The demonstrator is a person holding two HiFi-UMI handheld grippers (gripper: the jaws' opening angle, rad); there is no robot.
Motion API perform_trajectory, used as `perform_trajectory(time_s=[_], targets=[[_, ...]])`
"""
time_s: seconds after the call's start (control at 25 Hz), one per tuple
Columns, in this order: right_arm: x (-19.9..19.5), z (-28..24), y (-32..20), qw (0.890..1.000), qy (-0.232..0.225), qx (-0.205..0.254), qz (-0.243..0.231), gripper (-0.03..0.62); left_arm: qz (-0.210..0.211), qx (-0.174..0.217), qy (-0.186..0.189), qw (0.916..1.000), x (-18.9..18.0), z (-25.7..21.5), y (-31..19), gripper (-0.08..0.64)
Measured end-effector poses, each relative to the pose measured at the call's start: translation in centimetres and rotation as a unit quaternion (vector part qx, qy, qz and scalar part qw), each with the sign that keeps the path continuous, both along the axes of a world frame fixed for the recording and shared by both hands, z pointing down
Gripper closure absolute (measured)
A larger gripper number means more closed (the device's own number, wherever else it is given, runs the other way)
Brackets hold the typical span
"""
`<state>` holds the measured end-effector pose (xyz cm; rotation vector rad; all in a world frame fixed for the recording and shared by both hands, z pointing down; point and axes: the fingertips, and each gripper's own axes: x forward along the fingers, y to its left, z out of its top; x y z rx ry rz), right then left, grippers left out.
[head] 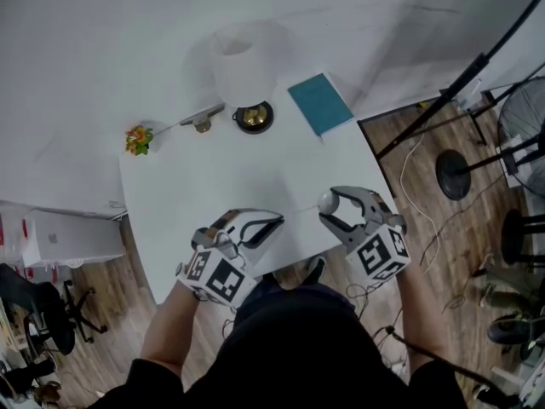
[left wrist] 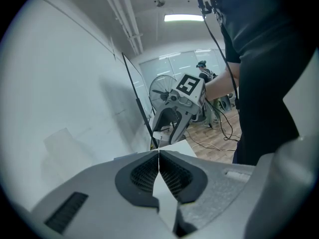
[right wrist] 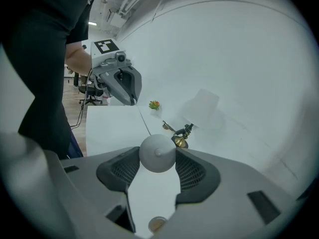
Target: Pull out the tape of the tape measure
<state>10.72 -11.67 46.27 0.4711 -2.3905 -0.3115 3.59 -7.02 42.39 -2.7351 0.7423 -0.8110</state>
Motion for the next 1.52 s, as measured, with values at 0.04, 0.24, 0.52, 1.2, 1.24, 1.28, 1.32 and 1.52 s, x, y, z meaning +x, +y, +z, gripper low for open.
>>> perform_trajectory(time_s=[0.04, 0.24, 0.52, 1.2, 1.24, 1.28, 1.32, 1.52], targets=[[0.2, -0.3, -0.1, 1.0, -0.008, -0.003, 0.004, 0.362, -0.001, -0.001, 0.008, 1.0, -0.5, -0.4, -0.1, 0.554], [0.9, -0.9, -0.6, 0.998, -0.032, -0.046, 0.019, 0.362, -0.009, -0.03, 0.029, 0.9991, -2.6, -1.2, -0.9, 0.554], [1.1, -1.3, -0.5, 0.991, -0.004, -0.136, -0.003, 0.362, -0.019, -0.105, 0.065, 0.9922, -4.9, -2.6, -1.4, 0.554], [2.2, -1.3, -2.3, 0.983, 0.04, -0.177, -0.021, 0.362, -0.039, -0.209, 0.127, 0.9688, -12.1, -3.9, -0.9, 0.554], [2.2, -1.2, -2.5, 0.983, 0.04, -0.178, -0.023, 0.362, -0.039, -0.215, 0.133, 0.9667, -12.5, -3.9, -0.9, 0.554], [2.2, -1.3, -2.6, 0.983, 0.038, -0.179, -0.026, 0.362, -0.039, -0.221, 0.138, 0.9647, -12.9, -3.9, -0.8, 0.554], [2.0, -1.3, -2.7, 0.982, 0.036, -0.182, -0.029, 0.362, -0.039, -0.226, 0.141, 0.9632, -13.1, -3.8, -0.8, 0.554], [2.0, -0.5, -3.0, 0.981, 0.053, -0.183, -0.032, 0.362, -0.042, -0.248, 0.135, 0.9585, -14.8, -2.8, -0.1, 0.554]])
